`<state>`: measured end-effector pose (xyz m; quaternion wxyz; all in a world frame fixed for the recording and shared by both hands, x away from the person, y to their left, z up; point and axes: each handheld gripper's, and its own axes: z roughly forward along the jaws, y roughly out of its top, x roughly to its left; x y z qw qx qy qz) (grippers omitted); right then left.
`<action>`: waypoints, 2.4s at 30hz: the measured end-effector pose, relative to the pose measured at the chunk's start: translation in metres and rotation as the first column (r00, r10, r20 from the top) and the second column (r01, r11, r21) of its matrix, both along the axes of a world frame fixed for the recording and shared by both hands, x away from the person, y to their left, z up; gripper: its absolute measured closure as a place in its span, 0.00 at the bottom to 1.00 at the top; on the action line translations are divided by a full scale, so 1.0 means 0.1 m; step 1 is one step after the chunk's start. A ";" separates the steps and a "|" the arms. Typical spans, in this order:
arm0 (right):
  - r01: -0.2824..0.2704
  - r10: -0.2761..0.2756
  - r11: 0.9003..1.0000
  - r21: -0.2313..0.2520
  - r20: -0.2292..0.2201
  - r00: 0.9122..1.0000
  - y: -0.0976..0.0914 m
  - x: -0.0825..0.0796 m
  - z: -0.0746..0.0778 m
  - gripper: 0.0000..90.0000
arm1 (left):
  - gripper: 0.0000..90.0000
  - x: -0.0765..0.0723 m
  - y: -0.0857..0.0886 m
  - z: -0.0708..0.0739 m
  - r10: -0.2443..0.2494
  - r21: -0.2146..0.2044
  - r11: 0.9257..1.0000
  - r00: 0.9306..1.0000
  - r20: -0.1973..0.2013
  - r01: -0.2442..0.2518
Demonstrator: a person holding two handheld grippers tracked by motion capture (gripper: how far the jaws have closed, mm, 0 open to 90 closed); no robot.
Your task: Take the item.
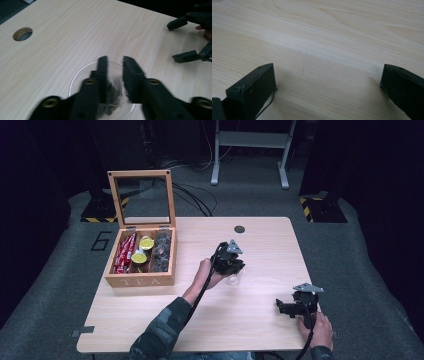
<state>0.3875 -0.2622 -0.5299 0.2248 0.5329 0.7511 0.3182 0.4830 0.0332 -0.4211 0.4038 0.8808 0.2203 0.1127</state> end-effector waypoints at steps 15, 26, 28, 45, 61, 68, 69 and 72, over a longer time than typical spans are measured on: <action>0.005 -0.005 1.000 0.007 0.001 1.000 0.01 0.00 0.00 0.00 | 0.20 -0.15 0.30 0.25 0.042 -0.060 0.997 0.999 0.007 -0.041; 0.003 -0.003 1.000 0.002 -0.001 1.000 0.00 0.00 0.00 0.00 | 0.15 -0.28 0.77 0.35 0.125 -0.087 0.989 0.992 0.030 -0.122; 0.003 -0.003 1.000 0.005 0.000 1.000 0.01 0.00 0.00 0.00 | 0.14 -0.30 0.87 0.35 0.144 -0.089 0.986 0.989 0.029 -0.141; 0.004 -0.004 1.000 0.005 -0.001 1.000 0.01 0.00 0.00 0.00 | 0.08 -0.65 1.72 0.24 0.290 -0.112 0.953 0.956 0.053 -0.283; 0.005 -0.005 1.000 0.006 -0.001 1.000 0.01 0.00 0.00 0.00 | 0.05 -1.04 2.38 -0.20 0.427 -0.096 0.901 0.903 0.040 -0.422; 0.005 -0.005 1.000 0.005 -0.001 1.000 0.01 0.00 0.00 0.00 | 0.04 -1.33 2.66 -0.54 0.490 -0.091 0.868 0.872 -0.012 -0.489; 0.005 -0.005 1.000 0.005 -0.001 1.000 0.01 0.00 0.00 0.00 | 0.04 -1.33 2.66 -0.54 0.490 -0.091 0.868 0.872 -0.012 -0.489; 0.000 0.000 1.000 0.000 0.000 1.000 0.00 0.00 0.00 0.00 | 0.04 -1.40 2.76 -0.71 0.498 -0.061 0.864 0.866 -0.052 -0.500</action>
